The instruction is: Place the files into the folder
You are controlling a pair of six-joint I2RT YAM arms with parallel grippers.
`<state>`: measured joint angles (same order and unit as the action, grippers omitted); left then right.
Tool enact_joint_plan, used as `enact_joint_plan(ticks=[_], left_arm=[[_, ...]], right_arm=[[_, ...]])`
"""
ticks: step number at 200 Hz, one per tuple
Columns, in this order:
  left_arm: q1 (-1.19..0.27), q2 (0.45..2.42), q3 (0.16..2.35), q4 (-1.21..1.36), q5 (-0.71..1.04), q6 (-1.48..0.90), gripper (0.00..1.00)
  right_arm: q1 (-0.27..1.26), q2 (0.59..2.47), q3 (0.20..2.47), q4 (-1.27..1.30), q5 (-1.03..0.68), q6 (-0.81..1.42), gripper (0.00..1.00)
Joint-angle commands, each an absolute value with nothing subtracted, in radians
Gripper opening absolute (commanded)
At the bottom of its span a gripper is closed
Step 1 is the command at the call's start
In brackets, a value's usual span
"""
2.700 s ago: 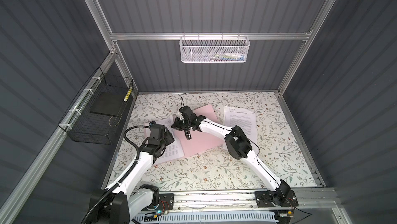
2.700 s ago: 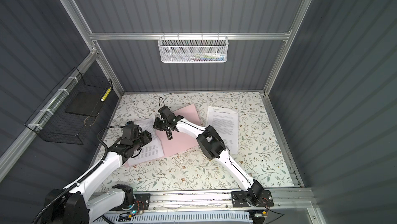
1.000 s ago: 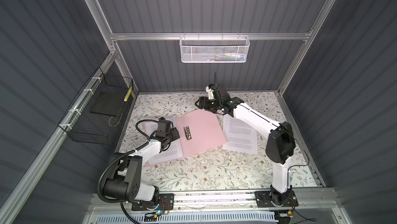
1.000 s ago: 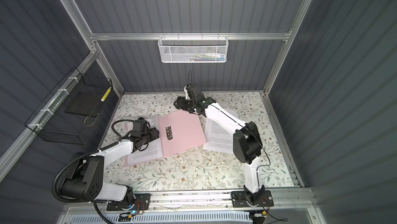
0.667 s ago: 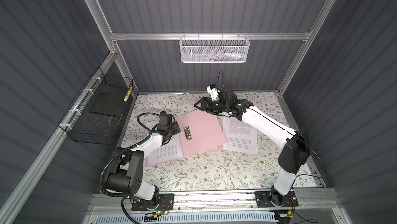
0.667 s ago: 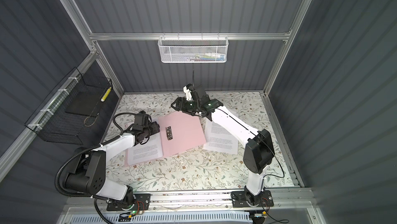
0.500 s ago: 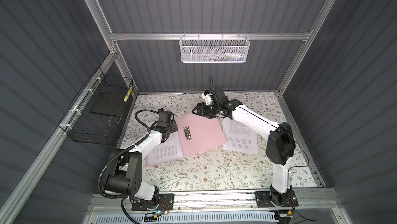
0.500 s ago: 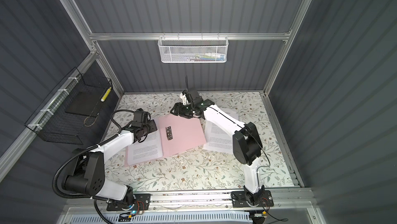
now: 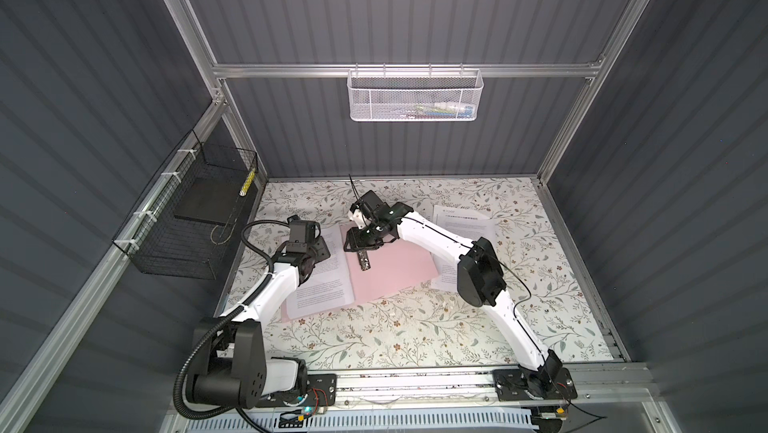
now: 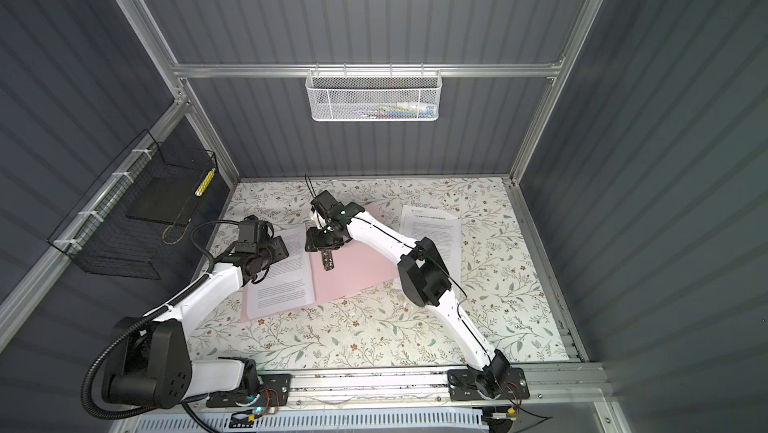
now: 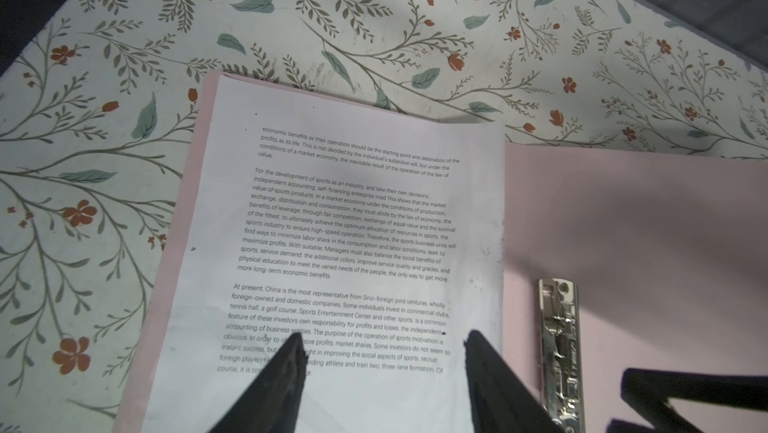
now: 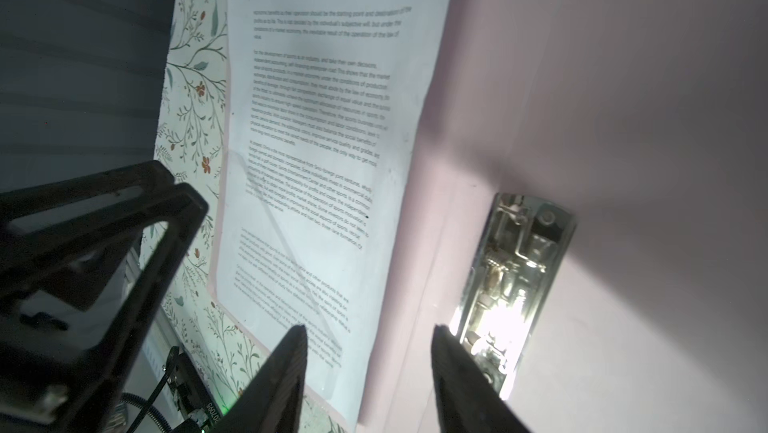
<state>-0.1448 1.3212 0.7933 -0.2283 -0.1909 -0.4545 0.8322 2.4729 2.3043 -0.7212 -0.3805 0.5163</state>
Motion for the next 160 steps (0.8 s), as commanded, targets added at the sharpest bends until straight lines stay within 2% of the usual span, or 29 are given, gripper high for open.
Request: enact_joint_plan(ticks=[1,61,82,122,160], left_arm=[[-0.144,1.304,0.784,-0.271,-0.153,-0.436,0.62],[-0.145,1.391,0.800,-0.248,-0.025,-0.467,0.62],[-0.146,1.369,0.799,-0.259,-0.035,-0.468,0.62],[-0.146,1.282,0.780,-0.292,-0.092,-0.487,0.62],[-0.145,1.204,0.728,-0.280,-0.137,-0.511,0.62]], right_arm=[[0.798,2.472,2.296,-0.770,-0.385,0.551,0.51],[0.804,2.458,2.297,-0.759,-0.389,0.598,0.51],[0.807,2.403,2.159,-0.677,-0.380,0.610,0.51],[0.835,2.388,2.171,-0.795,-0.203,0.480,0.50],[0.853,2.417,2.179,-0.836,-0.173,0.431,0.50]])
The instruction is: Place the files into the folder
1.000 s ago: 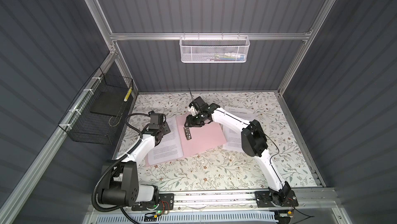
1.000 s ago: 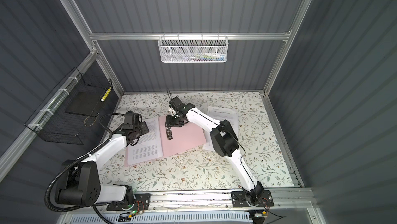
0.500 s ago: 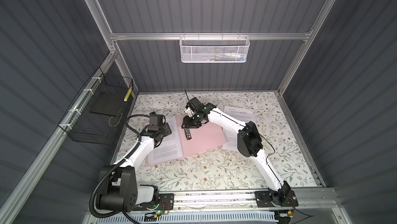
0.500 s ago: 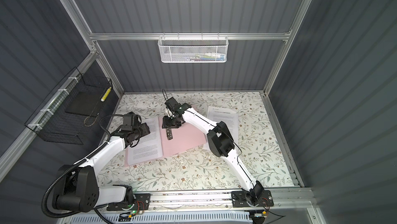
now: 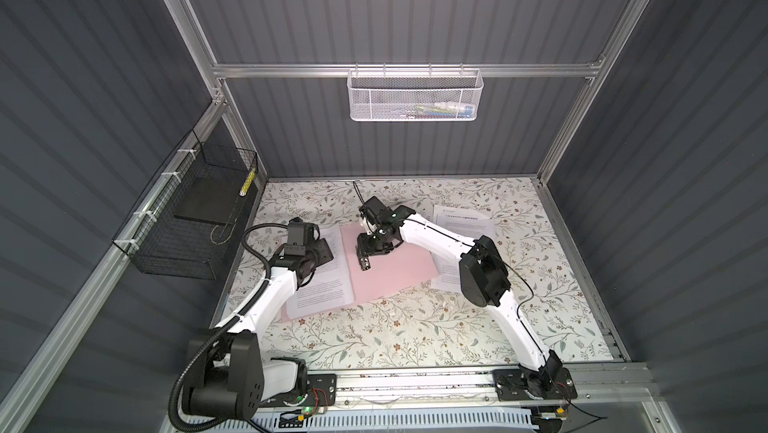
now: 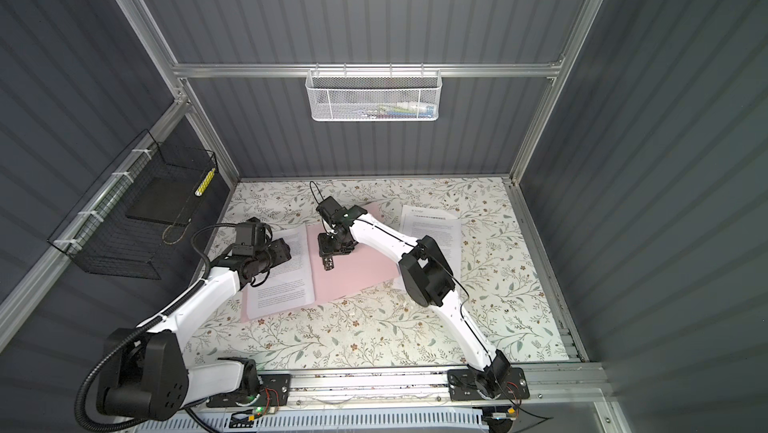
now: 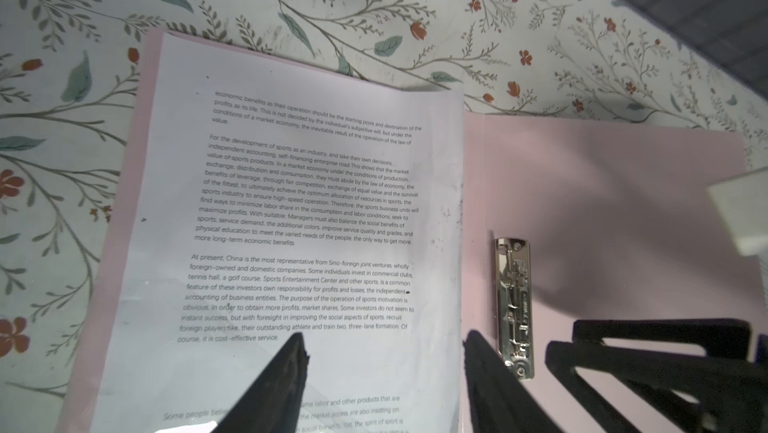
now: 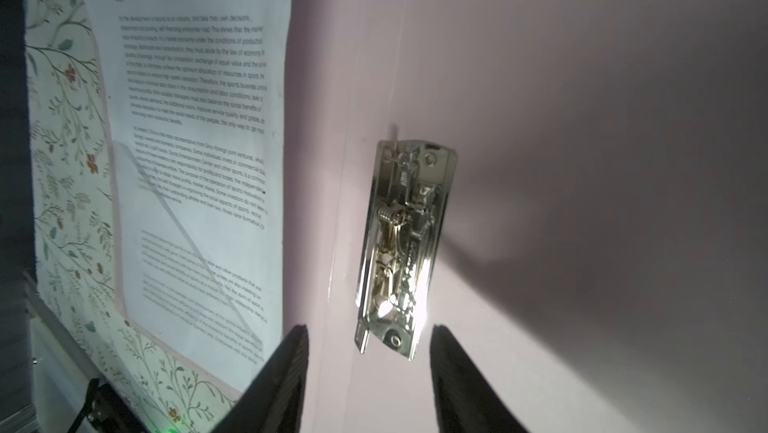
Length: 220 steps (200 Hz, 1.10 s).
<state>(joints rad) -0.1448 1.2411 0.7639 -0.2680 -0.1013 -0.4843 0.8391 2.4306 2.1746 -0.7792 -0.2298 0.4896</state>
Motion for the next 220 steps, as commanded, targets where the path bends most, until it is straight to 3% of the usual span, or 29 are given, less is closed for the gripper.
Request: enact_joint_plan(ticks=[1,89,220], left_arm=[[-0.145,1.203,0.727,-0.279,-0.139,-0.511,0.62],[-0.144,1.199,0.719,-0.248,-0.148,-0.496,0.61],[-0.144,1.189,0.653,-0.175,-0.134,-0.516,0.61]], right_arm=[[0.854,2.417,2.179,-0.836,-0.171,0.430,0.50],[0.911,2.631,2.517,-0.963,0.024,0.358,0.51],[0.920,2.694,2.520,-0.948,0.159,0.350,0.48]])
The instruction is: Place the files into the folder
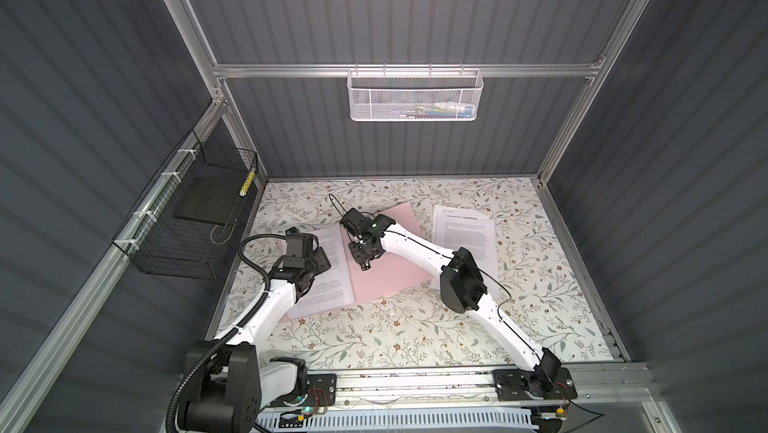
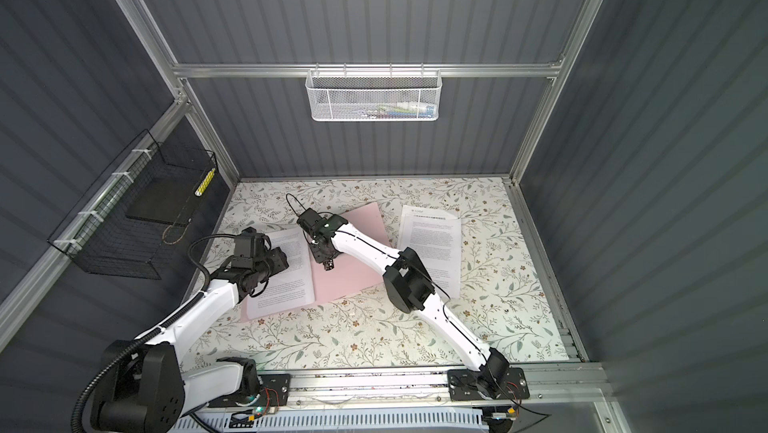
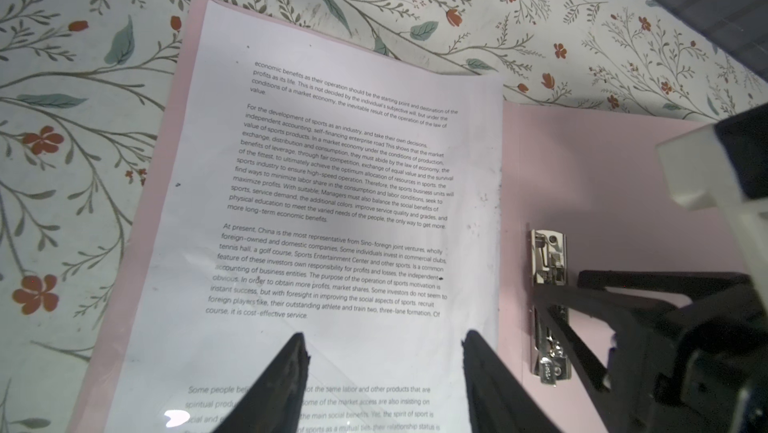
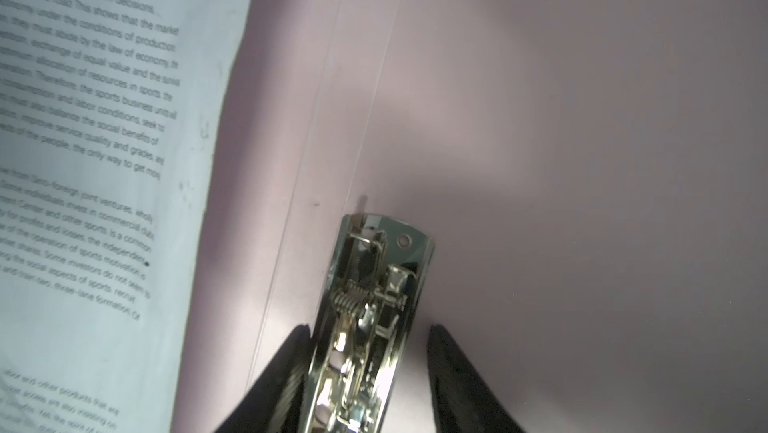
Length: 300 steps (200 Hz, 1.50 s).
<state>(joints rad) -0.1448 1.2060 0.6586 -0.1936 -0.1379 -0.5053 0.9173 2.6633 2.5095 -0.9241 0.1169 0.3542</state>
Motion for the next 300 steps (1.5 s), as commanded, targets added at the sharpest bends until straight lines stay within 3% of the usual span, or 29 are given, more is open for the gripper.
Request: enact_joint_plan(ticks=[1,62,152,197,246,300], left_arm=[[-0.144,1.189,0.653,-0.175,-0.134,-0.516,0.61],[-0.144,1.186,0.652,-0.186,-0.134,-0.507,0.61],[-0.144,1.189,0.646,-0.180,-0.189,-0.487,0.61],[-0.122,1.206,0.623,-0.141,-0.252,-0.461,0.62],[-0.091,1.265,0.553,0.022,-0.151,-0.451,0.66],[-0.011,1.383,0.541,0.211,0.172,-0.452,0.68]], right_arm=[[0.920,2.694,2.519,-0.947,0.158,0.350,0.48],[0.898,2.661,2.447,-0.948,0.190,0.385,0.46],[0.826,2.460,2.077,-0.829,0.240,0.449,0.46],[0.778,2.388,1.895,-0.747,0.172,0.487,0.46],[0.741,2.296,1.770,-0.638,0.068,0.494,0.48],[0.736,2.296,1.745,-0.579,-0.006,0.483,0.48]])
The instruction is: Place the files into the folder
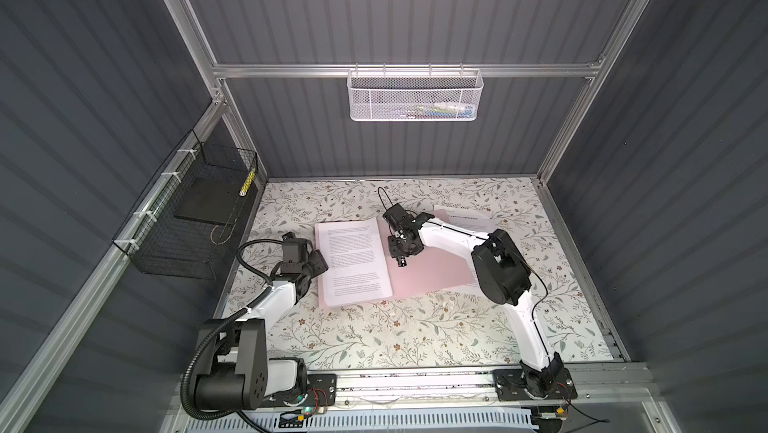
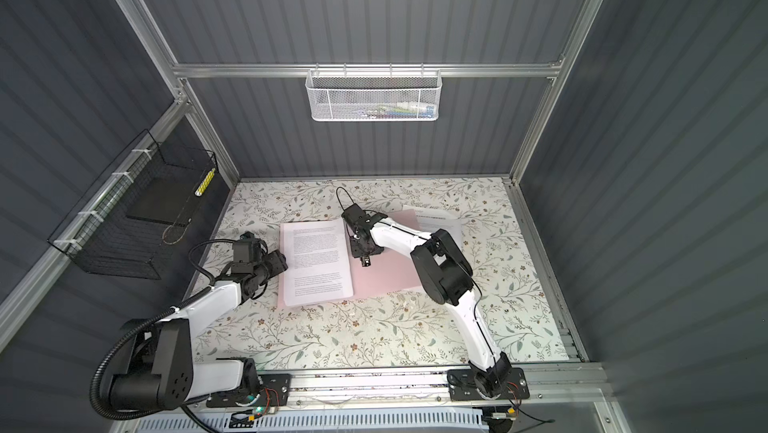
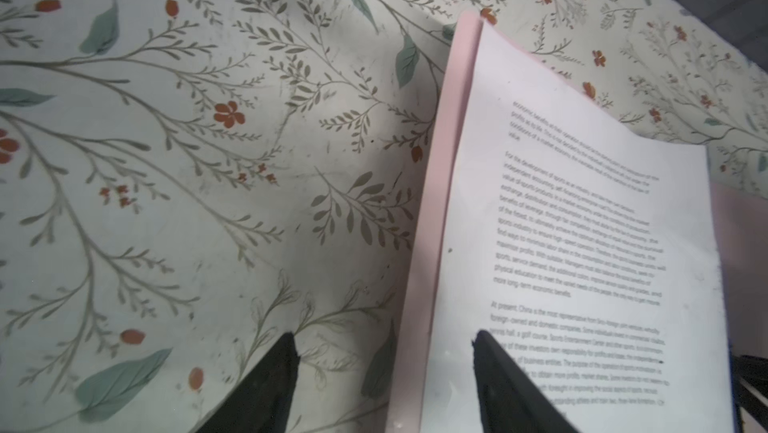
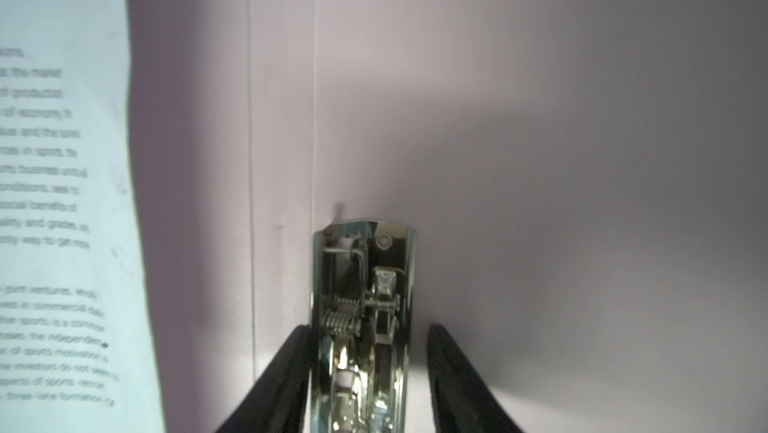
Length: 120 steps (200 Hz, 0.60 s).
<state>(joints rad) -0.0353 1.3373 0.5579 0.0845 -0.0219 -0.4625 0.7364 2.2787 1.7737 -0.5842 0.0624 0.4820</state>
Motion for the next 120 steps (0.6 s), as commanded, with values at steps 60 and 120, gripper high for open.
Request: enact_joint_plan(ticks=[60,120], left_arm=[[0.009,1.458,0.543,0.308,0.363,-0.493,0.65],[0.029,1.389,0.543,0.285,0.379,-0.482,0.66]], right_arm=[[0.736,2.283,1.730,-0.538,-0.079,0.491,0.48],[0.709,2.122,1.617,-0.430,-0.157,0.505,0.62]])
